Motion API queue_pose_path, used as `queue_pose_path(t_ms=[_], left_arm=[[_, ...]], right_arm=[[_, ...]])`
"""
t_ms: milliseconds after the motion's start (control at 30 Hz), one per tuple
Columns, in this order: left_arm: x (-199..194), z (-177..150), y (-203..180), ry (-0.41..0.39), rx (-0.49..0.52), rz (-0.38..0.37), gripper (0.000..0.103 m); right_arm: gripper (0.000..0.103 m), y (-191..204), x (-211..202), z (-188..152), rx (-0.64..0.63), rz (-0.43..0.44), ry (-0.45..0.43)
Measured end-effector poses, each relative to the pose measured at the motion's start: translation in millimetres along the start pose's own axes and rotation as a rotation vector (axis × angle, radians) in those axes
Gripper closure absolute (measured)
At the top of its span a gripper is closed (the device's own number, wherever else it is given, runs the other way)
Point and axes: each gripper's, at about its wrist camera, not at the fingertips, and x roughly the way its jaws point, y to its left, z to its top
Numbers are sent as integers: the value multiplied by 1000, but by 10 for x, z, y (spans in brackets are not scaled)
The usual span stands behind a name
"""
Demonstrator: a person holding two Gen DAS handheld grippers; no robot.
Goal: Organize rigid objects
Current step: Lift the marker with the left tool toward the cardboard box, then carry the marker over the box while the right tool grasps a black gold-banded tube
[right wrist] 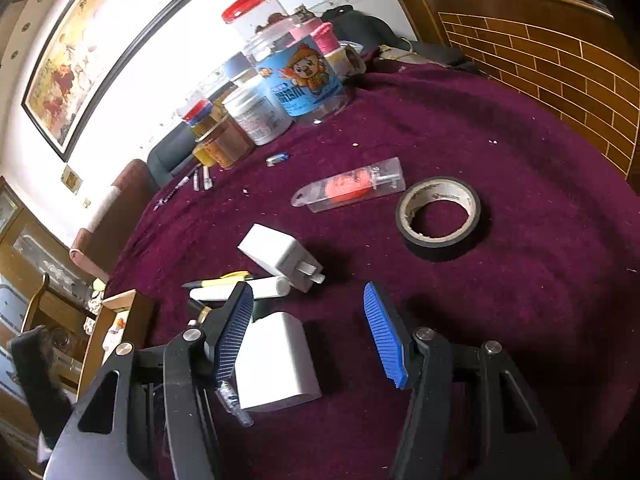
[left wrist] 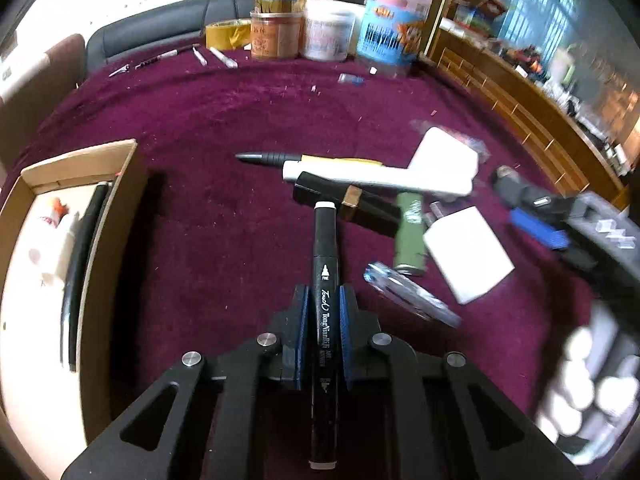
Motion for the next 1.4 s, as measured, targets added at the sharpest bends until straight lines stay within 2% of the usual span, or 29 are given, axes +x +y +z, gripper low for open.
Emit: queue_pose_path(t_ms=[133, 300, 433, 567, 700, 767, 867, 967, 1067, 1100, 1233, 1267, 1333, 1400], left_arm=[[-438, -73, 36, -81, -11, -83, 92], [-943, -191, 273, -154, -64, -191, 92], [-1235, -291, 556, -208, -106, -220, 92], [-1469, -439, 869, -242, -147, -194, 92], [-1536, -547, 1180, -261, -202, -182, 91], [-1539, -592, 1298, -275, -228, -186, 91], [-1519, -655, 1455, -282, -267, -198, 91], [-1535, -733, 1609, -286, -292, -193, 91], [-1562, -783, 1779, -292, -326, -179, 91], [-1571, -793, 1821, -295, -333, -174, 91], [-1569, -827, 1973, -299, -352, -157, 91], [-1561, -835, 2009, -298, -355, -155, 91], [-1517, -848, 2082, -290, -367, -155, 91], [-1483, -854, 2131, -280, -381, -154, 91]], right_arm=[[47, -8, 68, -17, -3, -6, 31], [47, -35, 123, -34, -7, -37, 49], [47, -53, 135, -42, -5, -43, 49], [46, 64, 58, -33, -38, -68, 37], [46, 401, -48, -24, -95, 18, 68], [46, 658, -3, -19, -172, 28, 107], [46, 1067, 233, -73, -353, -10, 195], [46, 1270, 522, -126, -447, -35, 288], [46, 1374, 776, -156, -494, -51, 366], [46, 1405, 816, -157, -514, -73, 355], [48, 1508, 1068, -205, -574, -163, 410], [52, 1536, 1105, -261, -615, -207, 412], [58, 1561, 1083, -303, -639, -215, 393], [86, 1556, 1040, -311, -624, -217, 385]])
